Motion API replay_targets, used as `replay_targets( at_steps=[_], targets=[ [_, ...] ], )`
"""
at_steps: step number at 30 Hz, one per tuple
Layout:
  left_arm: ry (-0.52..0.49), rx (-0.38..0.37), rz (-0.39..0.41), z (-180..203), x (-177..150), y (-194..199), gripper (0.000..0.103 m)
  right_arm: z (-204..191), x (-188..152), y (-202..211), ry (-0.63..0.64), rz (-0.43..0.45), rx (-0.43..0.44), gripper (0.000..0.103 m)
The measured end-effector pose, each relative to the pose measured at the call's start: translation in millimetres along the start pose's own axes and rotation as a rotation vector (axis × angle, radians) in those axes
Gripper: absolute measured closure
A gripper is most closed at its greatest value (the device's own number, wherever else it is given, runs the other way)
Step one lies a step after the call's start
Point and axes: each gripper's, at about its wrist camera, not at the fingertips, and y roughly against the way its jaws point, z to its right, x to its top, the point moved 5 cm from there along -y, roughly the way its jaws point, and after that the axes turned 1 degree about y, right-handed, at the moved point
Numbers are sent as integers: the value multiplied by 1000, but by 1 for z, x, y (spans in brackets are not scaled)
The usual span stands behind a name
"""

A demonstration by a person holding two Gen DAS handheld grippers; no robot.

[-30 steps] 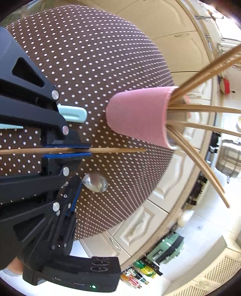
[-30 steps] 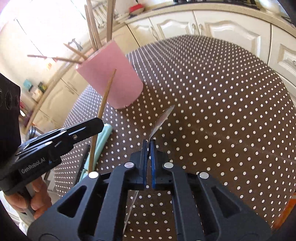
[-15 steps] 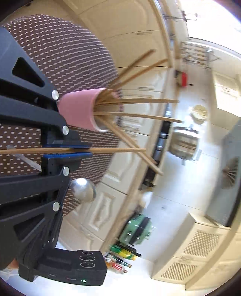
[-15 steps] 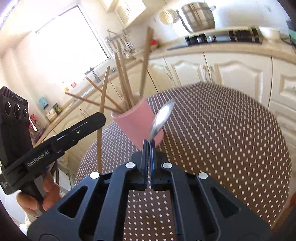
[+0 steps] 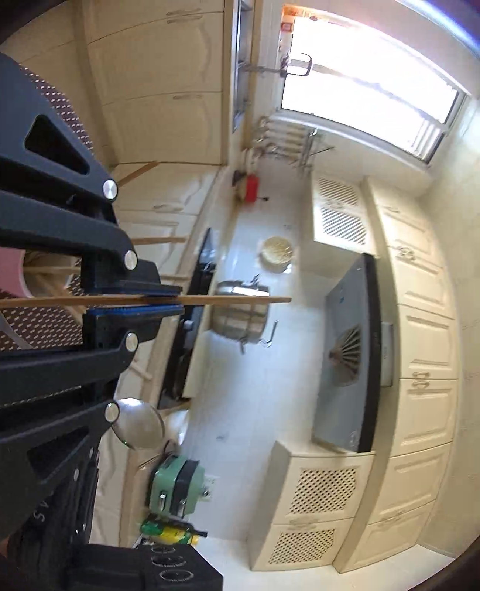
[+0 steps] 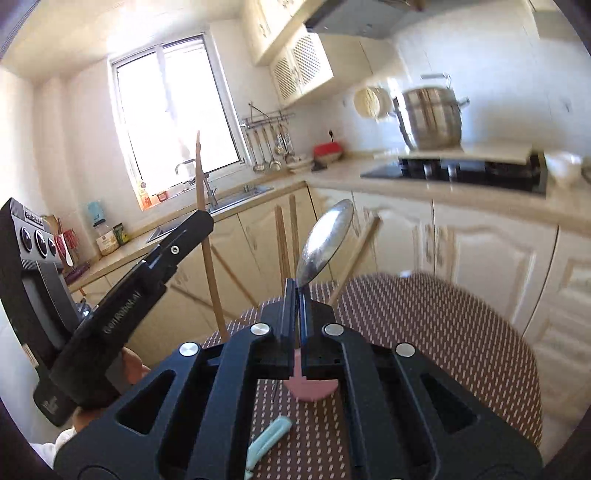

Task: Organize utensils
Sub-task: 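Lift the chopstick and spoon upright and carry them above the pink cup, then open the left gripper to drop the chopstick into the cup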

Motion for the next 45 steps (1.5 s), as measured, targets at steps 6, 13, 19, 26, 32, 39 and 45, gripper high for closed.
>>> replay_targets(
  at_steps=[6,13,19,26,32,39,45],
  targets=[
    [7,82,117,-7,17,-6,98,-9,27,-14,73,60,-8,101],
    [13,148,118,-12,18,-32,98,-12,32,-35,123,65,-30,101],
    [-5,172,121,-13,7,-44,98,-1,24,-48,123,44,-40,101],
    [-14,173,104,-13,-6,-50,98,7,15,-56,113,22,-40,101],
    [-12,154,65,-16,-9,-51,87,7,13,-59,114,15,-45,101],
    [-31,146,36,-16,-7,-40,70,6,10,-59,114,4,-49,101],
    [-25,165,-19,-26,-7,-29,61,0,6,-59,138,-4,-76,101]
  ],
)
